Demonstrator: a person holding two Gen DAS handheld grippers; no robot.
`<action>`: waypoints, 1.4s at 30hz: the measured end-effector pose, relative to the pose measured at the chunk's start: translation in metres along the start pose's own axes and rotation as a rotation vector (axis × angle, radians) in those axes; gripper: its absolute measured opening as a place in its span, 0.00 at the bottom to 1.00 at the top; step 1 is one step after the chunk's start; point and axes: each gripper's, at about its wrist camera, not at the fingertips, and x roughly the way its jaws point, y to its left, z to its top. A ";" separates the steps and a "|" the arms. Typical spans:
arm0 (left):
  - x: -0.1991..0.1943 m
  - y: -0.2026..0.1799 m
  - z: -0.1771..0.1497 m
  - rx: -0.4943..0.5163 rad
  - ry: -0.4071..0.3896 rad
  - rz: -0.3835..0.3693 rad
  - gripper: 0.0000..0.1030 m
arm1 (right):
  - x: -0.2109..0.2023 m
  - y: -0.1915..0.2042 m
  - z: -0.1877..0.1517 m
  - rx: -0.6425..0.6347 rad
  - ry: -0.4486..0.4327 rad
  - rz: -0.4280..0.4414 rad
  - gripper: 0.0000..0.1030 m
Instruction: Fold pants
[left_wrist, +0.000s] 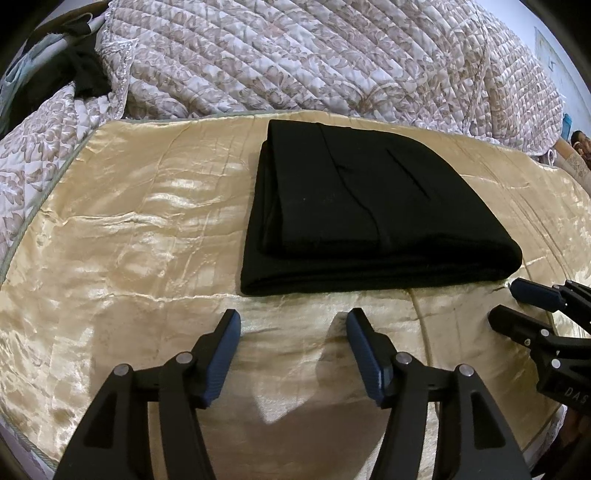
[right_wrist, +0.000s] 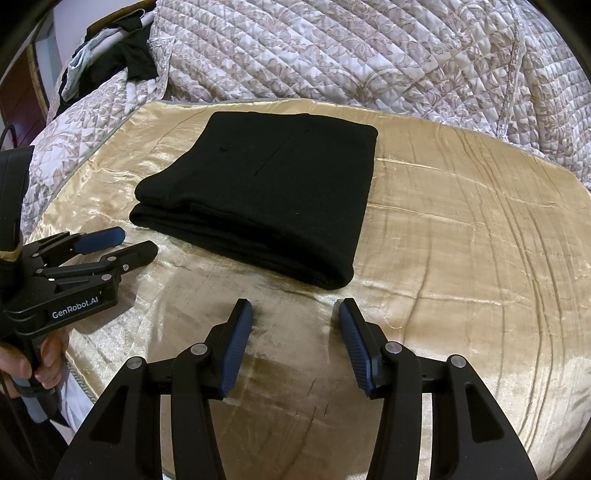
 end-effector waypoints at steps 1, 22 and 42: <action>0.000 0.000 0.000 0.001 0.000 0.001 0.62 | 0.000 0.000 0.000 0.000 0.000 0.000 0.48; 0.002 0.004 0.001 -0.004 0.008 -0.001 0.68 | 0.000 0.001 0.000 0.001 -0.001 -0.002 0.49; 0.002 0.003 0.000 -0.004 0.011 0.004 0.71 | 0.000 0.002 0.000 0.003 -0.002 -0.003 0.49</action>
